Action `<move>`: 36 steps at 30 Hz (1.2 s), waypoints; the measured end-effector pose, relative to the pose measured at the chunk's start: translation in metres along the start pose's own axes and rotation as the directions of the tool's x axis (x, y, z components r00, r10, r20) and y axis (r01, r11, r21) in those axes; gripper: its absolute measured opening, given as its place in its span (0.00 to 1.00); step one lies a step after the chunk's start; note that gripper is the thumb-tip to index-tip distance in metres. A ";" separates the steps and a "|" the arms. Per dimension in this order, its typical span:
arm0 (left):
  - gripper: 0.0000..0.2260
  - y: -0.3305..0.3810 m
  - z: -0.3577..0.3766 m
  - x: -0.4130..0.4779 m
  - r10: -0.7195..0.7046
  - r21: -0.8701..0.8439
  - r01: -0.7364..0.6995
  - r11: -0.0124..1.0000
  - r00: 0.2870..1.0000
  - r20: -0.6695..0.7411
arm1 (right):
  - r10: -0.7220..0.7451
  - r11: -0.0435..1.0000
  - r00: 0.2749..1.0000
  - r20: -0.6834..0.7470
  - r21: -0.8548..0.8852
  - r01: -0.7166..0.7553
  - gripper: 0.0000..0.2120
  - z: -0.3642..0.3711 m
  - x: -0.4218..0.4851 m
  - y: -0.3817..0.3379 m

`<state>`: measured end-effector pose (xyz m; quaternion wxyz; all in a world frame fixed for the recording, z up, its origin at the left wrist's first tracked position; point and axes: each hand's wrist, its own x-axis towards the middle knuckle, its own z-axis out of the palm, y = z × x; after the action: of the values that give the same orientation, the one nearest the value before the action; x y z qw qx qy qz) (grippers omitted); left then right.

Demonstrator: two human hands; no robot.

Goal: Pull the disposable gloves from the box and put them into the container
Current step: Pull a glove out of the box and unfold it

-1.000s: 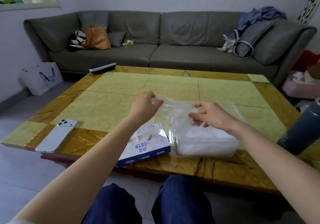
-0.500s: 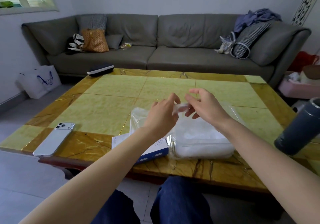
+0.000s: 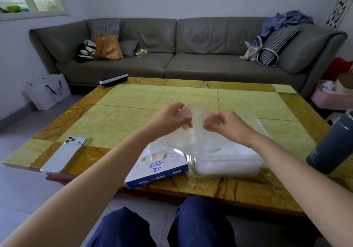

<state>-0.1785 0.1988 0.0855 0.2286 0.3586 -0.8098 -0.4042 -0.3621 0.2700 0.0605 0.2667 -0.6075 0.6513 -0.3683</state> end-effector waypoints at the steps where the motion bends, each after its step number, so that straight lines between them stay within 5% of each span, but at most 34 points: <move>1: 0.06 -0.002 -0.003 0.001 -0.020 0.012 0.020 1.000 1.000 -0.008 | -0.002 1.000 1.000 -0.001 0.006 0.002 0.04 -0.002 -0.001 0.001; 9: 0.02 -0.010 -0.004 0.023 -0.098 0.117 0.103 0.988 0.994 -0.051 | 0.084 0.995 0.995 -0.057 -0.048 -0.087 0.11 -0.019 -0.003 0.016; 13: 0.03 -0.007 0.011 0.047 -0.058 0.191 0.075 0.979 0.994 -0.094 | 0.053 0.981 0.974 -0.220 -0.171 -0.092 0.10 -0.036 0.003 0.023; 18: 0.04 0.024 0.017 0.076 0.220 0.112 -0.191 0.975 0.896 -0.385 | -0.265 0.948 0.760 -0.593 -0.302 0.095 0.05 -0.071 0.004 0.017; 22: 0.05 0.033 0.018 0.079 0.367 0.136 -0.343 0.930 0.829 -0.421 | -0.499 0.846 0.613 -0.613 -0.499 0.189 0.06 -0.087 -0.008 0.019; 26: 0.08 0.006 0.032 0.073 0.392 0.317 -0.306 0.898 0.882 -0.260 | -0.501 0.770 0.780 -0.376 -0.605 0.204 0.10 -0.076 -0.031 0.047; 30: 0.17 -0.030 0.049 0.070 0.297 0.576 -0.260 0.775 0.954 0.030 | -0.207 0.808 0.975 -0.074 -0.576 0.128 0.14 -0.057 -0.041 0.069; 33: 0.25 -0.033 0.060 0.067 0.164 0.699 -0.265 0.665 0.964 0.209 | 0.018 0.836 0.999 0.044 -0.549 0.009 0.18 -0.044 -0.034 0.079; 36: 0.25 -0.030 0.074 0.067 0.181 0.736 -0.275 0.618 0.961 0.207 | 0.170 0.830 0.978 0.123 -0.553 -0.074 0.19 -0.034 -0.022 0.085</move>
<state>-0.2583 0.1713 0.0236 0.0611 0.2919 -0.9544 -0.0154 -0.4371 0.2964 0.0101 0.1592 -0.6439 0.7420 -0.0976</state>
